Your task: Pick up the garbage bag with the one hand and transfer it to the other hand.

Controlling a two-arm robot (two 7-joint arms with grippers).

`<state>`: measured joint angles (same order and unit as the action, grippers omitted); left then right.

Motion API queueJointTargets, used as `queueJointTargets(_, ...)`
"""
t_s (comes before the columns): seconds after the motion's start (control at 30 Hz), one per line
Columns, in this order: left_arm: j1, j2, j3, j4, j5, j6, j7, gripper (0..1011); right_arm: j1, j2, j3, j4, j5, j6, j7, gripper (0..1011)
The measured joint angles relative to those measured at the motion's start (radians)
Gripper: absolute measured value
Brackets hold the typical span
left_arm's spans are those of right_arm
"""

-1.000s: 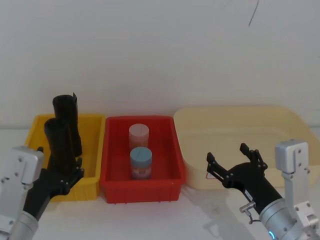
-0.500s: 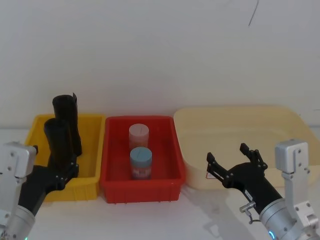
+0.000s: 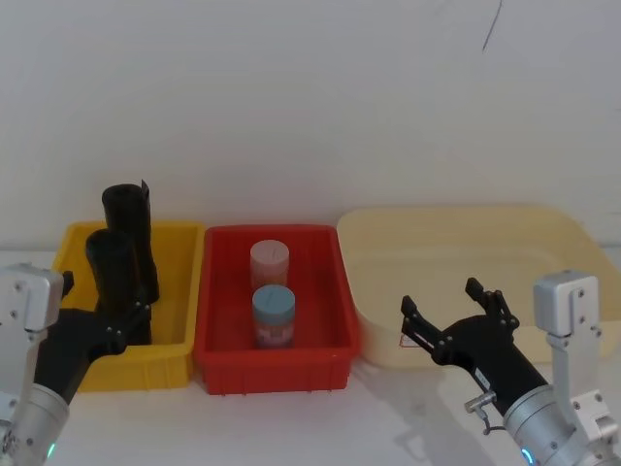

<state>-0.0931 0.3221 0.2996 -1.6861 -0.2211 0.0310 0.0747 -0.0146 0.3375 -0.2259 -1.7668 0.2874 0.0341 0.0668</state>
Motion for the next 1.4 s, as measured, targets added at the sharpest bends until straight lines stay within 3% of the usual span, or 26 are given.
queueJointTargets(0.87,-0.115,-0.045,0.004,0.155,0.007,-0.033,-0.073,992,0.000,0.000,0.000,0.000,0.000,0.000,0.000,1001)
queueJointTargets(1.4,-0.165,-0.062,0.005,0.215,0.020,-0.046,-0.112,581,0.000,0.000,0.000,0.000,0.000,0.000,0.000,1001)
